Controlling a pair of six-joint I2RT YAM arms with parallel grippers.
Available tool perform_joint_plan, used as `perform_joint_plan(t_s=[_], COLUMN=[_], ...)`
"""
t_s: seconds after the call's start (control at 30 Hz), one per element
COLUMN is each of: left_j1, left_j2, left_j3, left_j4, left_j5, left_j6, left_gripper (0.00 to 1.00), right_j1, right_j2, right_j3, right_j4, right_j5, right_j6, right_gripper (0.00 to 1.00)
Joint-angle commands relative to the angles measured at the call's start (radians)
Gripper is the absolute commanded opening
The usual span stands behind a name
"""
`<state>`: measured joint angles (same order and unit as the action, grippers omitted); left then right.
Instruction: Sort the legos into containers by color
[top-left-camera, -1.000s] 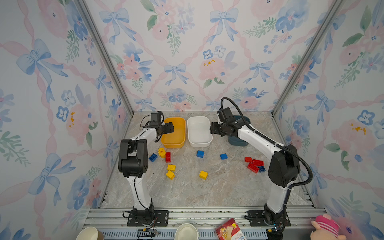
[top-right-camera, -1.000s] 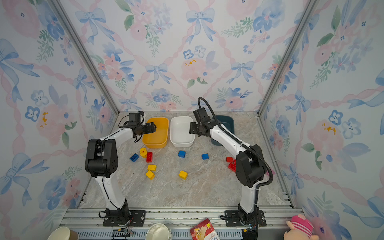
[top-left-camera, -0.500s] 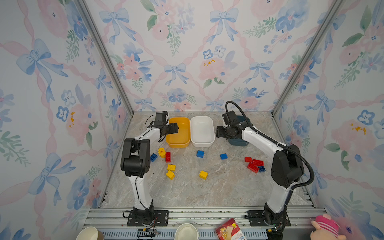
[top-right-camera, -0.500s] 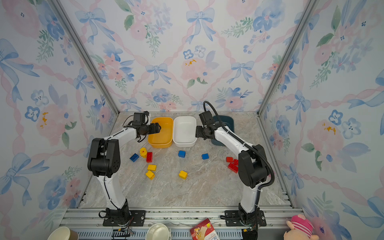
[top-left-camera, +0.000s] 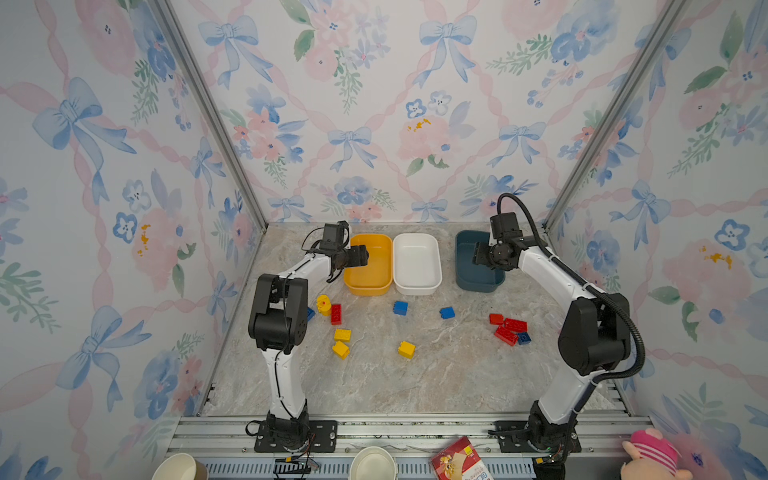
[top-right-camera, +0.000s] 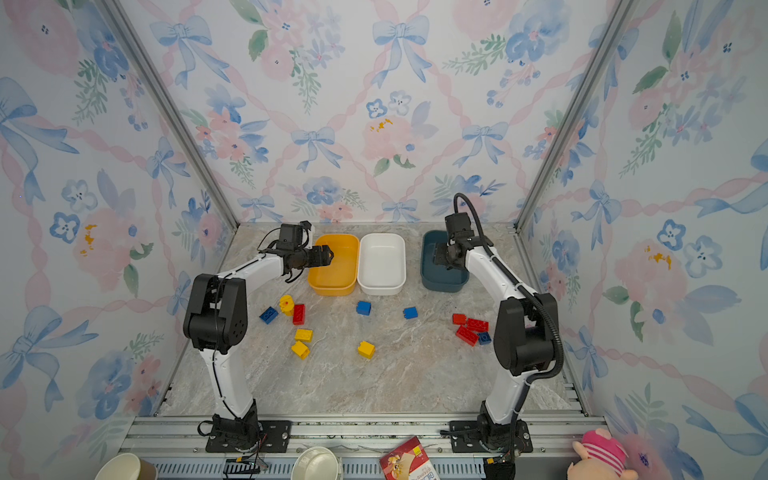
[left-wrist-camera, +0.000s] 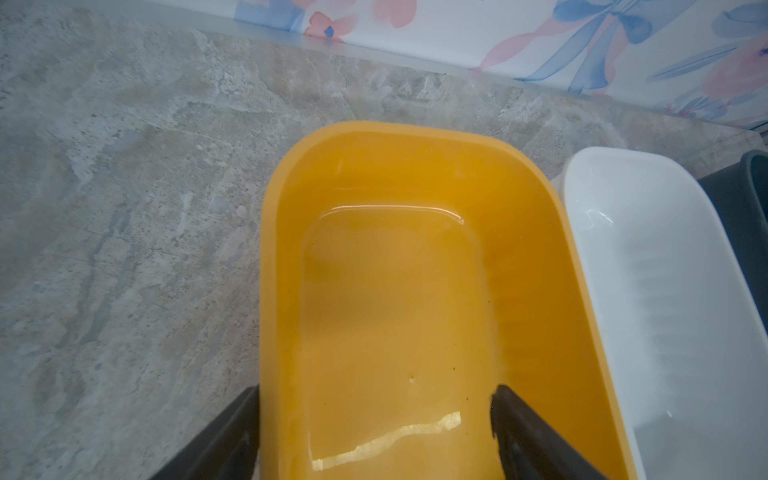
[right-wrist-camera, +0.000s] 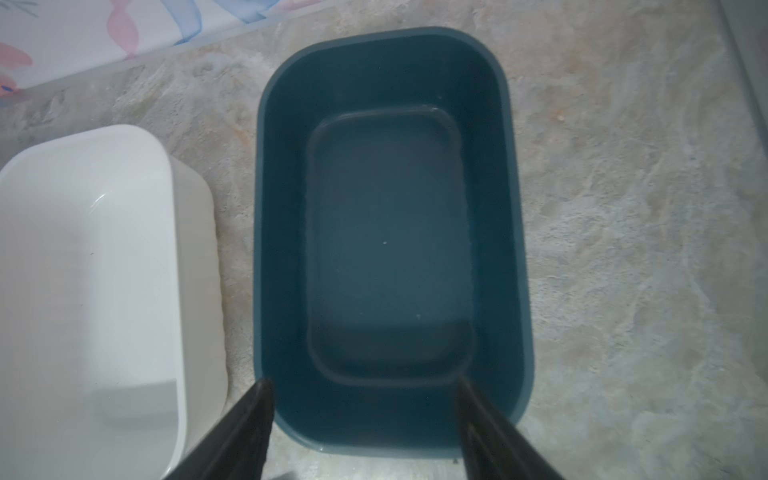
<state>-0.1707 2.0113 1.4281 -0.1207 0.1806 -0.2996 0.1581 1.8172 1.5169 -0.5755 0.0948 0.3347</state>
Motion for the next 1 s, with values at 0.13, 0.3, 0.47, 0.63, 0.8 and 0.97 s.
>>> perform_joint_plan(t_s=[0.13, 0.3, 0.47, 0.63, 0.8, 0.97], left_j1=[-0.006, -0.004, 0.001, 0.008, 0.023, 0.032], left_j2=[0.017, 0.011, -0.012, -0.045, -0.087, -0.129], left_j3=[0.018, 0.016, 0.015, 0.018, 0.015, 0.009], left_j4=[0.002, 0.002, 0.002, 0.003, 0.004, 0.004], left_j5=[0.002, -0.003, -0.007, -0.009, -0.013, -0.014], left_j6=[-0.013, -0.017, -0.023, -0.031, -0.044, -0.05], left_gripper=[0.87, 0.88, 0.89, 0.9, 0.91, 0.91], right_j1=[-0.103, -0.147, -0.159, -0.157, -0.156, -0.148], right_j2=[0.083, 0.167, 0.201, 0.206, 0.225, 0.238], right_j3=[0.02, 0.059, 0.06, 0.036, 0.036, 0.04], right_j4=[-0.03, -0.035, -0.012, 0.042, 0.052, 0.052], right_j5=[-0.003, -0.035, -0.045, -0.071, -0.073, -0.072], right_j6=[-0.075, -0.098, -0.119, -0.141, -0.167, -0.189], right_gripper=[0.7, 0.62, 0.53, 0.45, 0.35, 0.24])
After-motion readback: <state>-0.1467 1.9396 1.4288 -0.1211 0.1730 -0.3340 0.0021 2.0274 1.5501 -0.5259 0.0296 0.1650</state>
